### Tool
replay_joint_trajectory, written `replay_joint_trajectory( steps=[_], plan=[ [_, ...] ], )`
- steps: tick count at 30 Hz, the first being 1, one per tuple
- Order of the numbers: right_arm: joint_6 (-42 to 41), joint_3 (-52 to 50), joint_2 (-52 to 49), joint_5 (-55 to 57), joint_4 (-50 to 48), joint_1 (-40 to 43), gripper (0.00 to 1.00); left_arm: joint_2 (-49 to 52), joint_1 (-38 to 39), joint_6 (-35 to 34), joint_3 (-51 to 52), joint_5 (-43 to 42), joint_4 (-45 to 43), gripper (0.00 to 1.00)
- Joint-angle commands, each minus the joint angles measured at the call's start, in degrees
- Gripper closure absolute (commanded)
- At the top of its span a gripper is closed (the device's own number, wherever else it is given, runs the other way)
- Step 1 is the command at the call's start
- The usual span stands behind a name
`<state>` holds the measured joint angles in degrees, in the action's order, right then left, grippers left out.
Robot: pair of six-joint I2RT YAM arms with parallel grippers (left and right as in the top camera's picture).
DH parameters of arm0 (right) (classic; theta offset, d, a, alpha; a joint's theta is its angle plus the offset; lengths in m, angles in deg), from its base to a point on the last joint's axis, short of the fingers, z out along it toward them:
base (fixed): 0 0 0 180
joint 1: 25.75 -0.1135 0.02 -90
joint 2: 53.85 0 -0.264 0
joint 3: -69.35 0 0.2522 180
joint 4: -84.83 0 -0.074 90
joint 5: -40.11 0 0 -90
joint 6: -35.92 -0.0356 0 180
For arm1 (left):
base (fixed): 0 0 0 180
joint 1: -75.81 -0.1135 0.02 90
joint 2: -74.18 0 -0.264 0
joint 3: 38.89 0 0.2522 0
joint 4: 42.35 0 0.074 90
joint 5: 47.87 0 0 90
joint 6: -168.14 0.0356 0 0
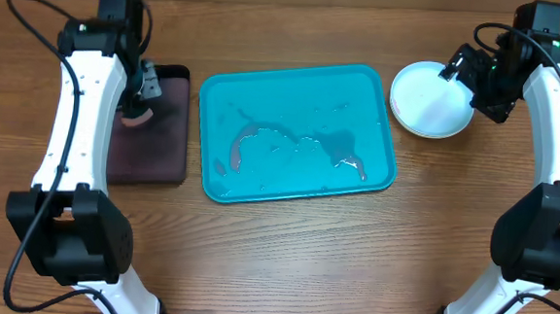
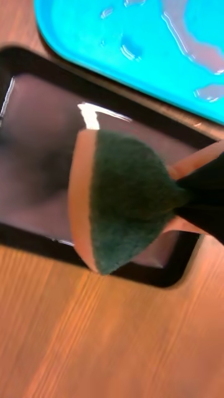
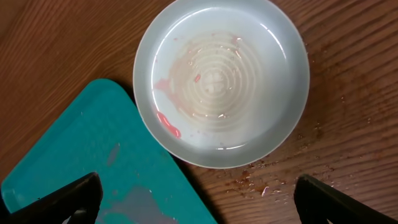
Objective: Clean dirty plates on tray and stack at the side
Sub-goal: 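Move the left gripper left and set the sponge on the black mat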
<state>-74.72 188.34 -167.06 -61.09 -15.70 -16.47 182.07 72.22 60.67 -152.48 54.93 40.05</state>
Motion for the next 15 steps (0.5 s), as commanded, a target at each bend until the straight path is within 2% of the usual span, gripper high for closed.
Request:
replay_joint_trajectory(
  steps=[1,7,15],
  plan=[
    [1.7,0.9,0.5,-0.5,0.3,-0.4,0.0,0.5,-0.9,6.0,7.2,-4.3,-5.0,0.96],
    [6.2,0.9,0.0,-0.5,3.3,-1.6,0.0,0.5,-1.0,11.1,18.8,-4.3,-16.8,0.94],
    [8.0,0.7,-2.8,-0.5,4.4,-3.9,0.0,0.5,-1.0,11.1,21.0,-4.2,-19.8,0.67]
  ],
)
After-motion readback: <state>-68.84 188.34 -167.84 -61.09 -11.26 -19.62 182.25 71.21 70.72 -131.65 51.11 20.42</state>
